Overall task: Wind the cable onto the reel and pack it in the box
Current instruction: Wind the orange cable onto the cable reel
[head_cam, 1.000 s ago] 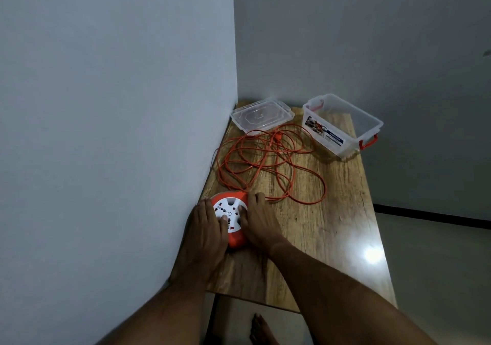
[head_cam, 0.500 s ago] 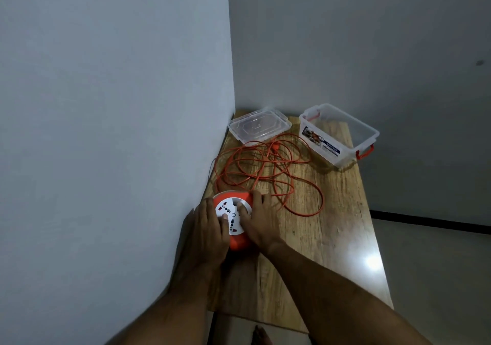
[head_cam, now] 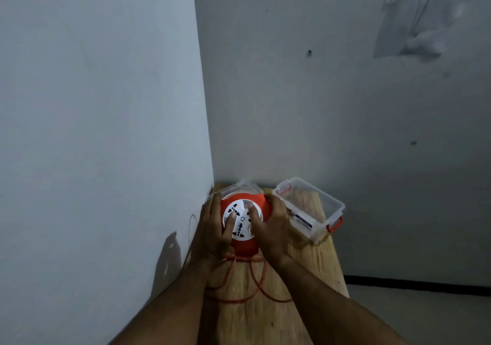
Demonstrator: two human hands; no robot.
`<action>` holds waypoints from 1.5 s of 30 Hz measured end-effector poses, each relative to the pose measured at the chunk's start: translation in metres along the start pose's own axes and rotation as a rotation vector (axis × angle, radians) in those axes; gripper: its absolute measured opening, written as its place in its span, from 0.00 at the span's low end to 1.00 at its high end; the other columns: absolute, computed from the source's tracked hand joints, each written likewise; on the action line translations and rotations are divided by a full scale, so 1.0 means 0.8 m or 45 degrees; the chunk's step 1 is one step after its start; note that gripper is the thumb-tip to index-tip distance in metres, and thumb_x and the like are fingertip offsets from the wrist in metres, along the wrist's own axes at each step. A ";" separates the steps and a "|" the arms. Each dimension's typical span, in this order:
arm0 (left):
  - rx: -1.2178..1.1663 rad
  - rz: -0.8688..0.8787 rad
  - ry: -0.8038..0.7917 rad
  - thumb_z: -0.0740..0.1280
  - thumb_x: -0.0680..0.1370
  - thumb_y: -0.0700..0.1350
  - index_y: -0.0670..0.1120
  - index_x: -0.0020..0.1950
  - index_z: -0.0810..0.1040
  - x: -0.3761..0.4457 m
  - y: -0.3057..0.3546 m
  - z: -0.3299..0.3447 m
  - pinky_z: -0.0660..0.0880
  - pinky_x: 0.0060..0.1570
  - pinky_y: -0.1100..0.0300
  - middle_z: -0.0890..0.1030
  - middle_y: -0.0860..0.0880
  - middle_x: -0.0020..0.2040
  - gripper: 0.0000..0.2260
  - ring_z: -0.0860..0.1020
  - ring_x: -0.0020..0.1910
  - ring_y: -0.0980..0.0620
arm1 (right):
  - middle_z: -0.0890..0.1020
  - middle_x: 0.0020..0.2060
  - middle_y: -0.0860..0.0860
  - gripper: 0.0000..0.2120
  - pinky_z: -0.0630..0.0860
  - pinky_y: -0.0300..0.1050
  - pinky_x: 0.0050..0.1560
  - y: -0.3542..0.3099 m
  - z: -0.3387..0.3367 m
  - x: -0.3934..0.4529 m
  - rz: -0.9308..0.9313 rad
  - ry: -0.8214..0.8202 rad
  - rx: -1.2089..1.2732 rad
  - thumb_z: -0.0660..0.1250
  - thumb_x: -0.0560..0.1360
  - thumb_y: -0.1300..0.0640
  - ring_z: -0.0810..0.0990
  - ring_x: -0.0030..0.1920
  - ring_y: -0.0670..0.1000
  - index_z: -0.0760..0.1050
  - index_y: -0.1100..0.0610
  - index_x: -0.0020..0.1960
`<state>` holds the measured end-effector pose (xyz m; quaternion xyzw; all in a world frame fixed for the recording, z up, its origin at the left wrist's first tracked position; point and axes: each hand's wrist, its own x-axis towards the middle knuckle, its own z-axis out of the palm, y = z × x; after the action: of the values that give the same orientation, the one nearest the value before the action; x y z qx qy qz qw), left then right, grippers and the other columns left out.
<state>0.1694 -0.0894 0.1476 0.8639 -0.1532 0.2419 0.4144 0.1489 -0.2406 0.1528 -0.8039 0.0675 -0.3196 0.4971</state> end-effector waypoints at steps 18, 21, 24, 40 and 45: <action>0.208 0.244 -0.669 0.62 0.80 0.63 0.47 0.46 0.79 0.181 0.129 0.041 0.79 0.42 0.51 0.80 0.51 0.40 0.20 0.79 0.39 0.53 | 0.79 0.57 0.50 0.23 0.75 0.32 0.55 0.021 -0.096 0.113 -0.393 -0.069 0.028 0.70 0.75 0.45 0.78 0.56 0.42 0.75 0.55 0.65; 0.197 0.198 -0.623 0.62 0.81 0.62 0.47 0.43 0.78 0.176 0.122 0.047 0.76 0.38 0.53 0.80 0.50 0.38 0.20 0.79 0.37 0.52 | 0.77 0.59 0.52 0.22 0.78 0.43 0.57 0.018 -0.093 0.111 -0.424 -0.045 -0.165 0.70 0.77 0.47 0.76 0.58 0.47 0.74 0.56 0.66; 0.213 0.206 -0.549 0.63 0.82 0.60 0.48 0.39 0.75 0.171 0.111 0.048 0.66 0.35 0.61 0.78 0.51 0.36 0.19 0.77 0.36 0.53 | 0.76 0.60 0.56 0.21 0.77 0.49 0.56 0.005 -0.089 0.092 -0.548 0.047 -0.394 0.70 0.77 0.50 0.76 0.59 0.53 0.75 0.58 0.67; 0.035 0.205 -0.587 0.62 0.80 0.63 0.45 0.43 0.78 0.116 0.059 0.062 0.70 0.38 0.54 0.79 0.49 0.38 0.22 0.77 0.38 0.51 | 0.79 0.48 0.53 0.24 0.77 0.47 0.39 -0.024 -0.064 -0.006 -0.337 -0.261 -0.933 0.68 0.73 0.49 0.79 0.40 0.54 0.73 0.53 0.67; 0.061 0.206 -0.550 0.63 0.80 0.61 0.45 0.41 0.76 0.111 0.053 0.066 0.65 0.38 0.57 0.76 0.50 0.38 0.20 0.76 0.38 0.50 | 0.86 0.44 0.52 0.24 0.80 0.47 0.43 -0.023 -0.059 -0.004 -0.286 -0.216 -0.802 0.75 0.72 0.48 0.84 0.40 0.55 0.77 0.55 0.65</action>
<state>0.2389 -0.1624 0.1947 0.8901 -0.3012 0.0873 0.3308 0.1150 -0.2656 0.1808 -0.9440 0.0324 -0.2678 0.1900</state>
